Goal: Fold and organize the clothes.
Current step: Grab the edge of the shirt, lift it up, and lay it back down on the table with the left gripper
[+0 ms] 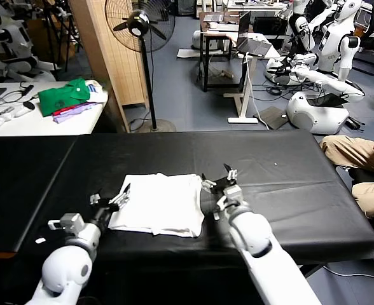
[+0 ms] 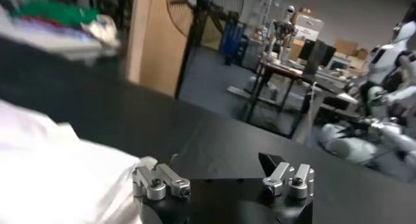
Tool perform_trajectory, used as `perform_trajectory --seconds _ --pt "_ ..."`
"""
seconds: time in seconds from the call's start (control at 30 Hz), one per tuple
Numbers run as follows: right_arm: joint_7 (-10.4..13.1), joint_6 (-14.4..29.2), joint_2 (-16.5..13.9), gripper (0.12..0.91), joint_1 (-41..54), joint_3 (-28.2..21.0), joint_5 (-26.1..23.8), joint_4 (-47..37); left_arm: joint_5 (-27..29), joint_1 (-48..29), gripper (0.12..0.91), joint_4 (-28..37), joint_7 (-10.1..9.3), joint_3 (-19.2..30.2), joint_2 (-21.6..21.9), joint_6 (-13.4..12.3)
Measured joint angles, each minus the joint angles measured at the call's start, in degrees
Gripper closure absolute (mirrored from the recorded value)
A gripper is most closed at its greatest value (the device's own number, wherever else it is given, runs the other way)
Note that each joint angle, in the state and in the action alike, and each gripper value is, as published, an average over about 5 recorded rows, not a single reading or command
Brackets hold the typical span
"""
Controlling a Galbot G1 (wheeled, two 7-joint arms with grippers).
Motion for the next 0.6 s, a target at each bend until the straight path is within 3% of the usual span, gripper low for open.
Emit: perform_trajectory --seconds 0.13,0.3,0.6 --pt "-0.9 0.0 -0.4 0.227 -2.4 1.1 7.9 4.2 -9.9 -0.2 0.232 2.6 1.61 -2.0 0.8 2.3" --pt "-1.3 0.3 -1.1 0.227 -4.3 2.0 11.6 7.3 -20.6 -1.1 0.232 5.7 2.57 -3.0 0.8 4.2" --pt "-1.7 0.4 -1.4 0.227 -7.0 3.7 12.8 9.9 -27.2 -2.8 0.232 9.4 1.88 -2.1 0.5 4.5"
